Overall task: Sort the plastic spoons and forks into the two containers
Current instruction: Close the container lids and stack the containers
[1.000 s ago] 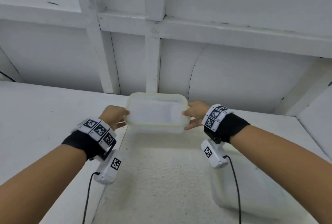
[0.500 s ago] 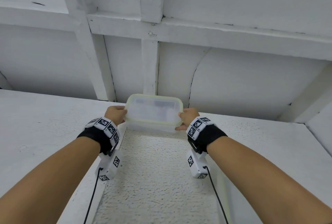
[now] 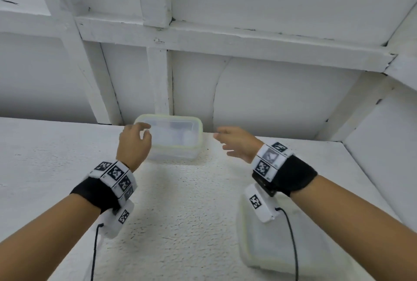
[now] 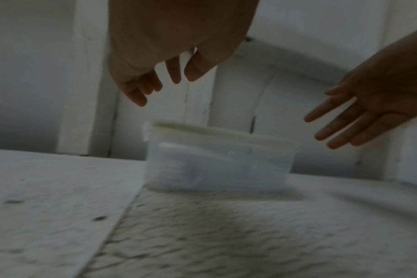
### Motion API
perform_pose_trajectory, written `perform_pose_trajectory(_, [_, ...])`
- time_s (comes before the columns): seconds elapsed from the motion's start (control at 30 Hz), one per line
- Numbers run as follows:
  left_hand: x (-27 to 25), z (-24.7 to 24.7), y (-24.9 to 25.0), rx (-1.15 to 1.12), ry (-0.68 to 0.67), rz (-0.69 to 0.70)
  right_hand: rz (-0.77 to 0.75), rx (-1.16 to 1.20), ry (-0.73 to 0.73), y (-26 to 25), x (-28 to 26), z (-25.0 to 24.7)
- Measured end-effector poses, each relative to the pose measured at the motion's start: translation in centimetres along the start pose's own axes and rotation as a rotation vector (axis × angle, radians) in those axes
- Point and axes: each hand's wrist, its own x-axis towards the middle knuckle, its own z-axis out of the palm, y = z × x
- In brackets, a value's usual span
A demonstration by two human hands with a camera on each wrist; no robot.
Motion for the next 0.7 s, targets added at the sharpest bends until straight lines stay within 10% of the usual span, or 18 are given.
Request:
perform_pose_trajectory(0.3, [-10.6,3.9,8.6,-0.134,-0.697,-0.022,-0.068,-0.442,0.155,9.2,-12.2,-10.6])
perform_pose_trajectory(0.7, [-17.9,8.7,10.3,-0.473,-0.811,-0.537,0.309,-0.193,0.283,18.4,-13.5,-10.9])
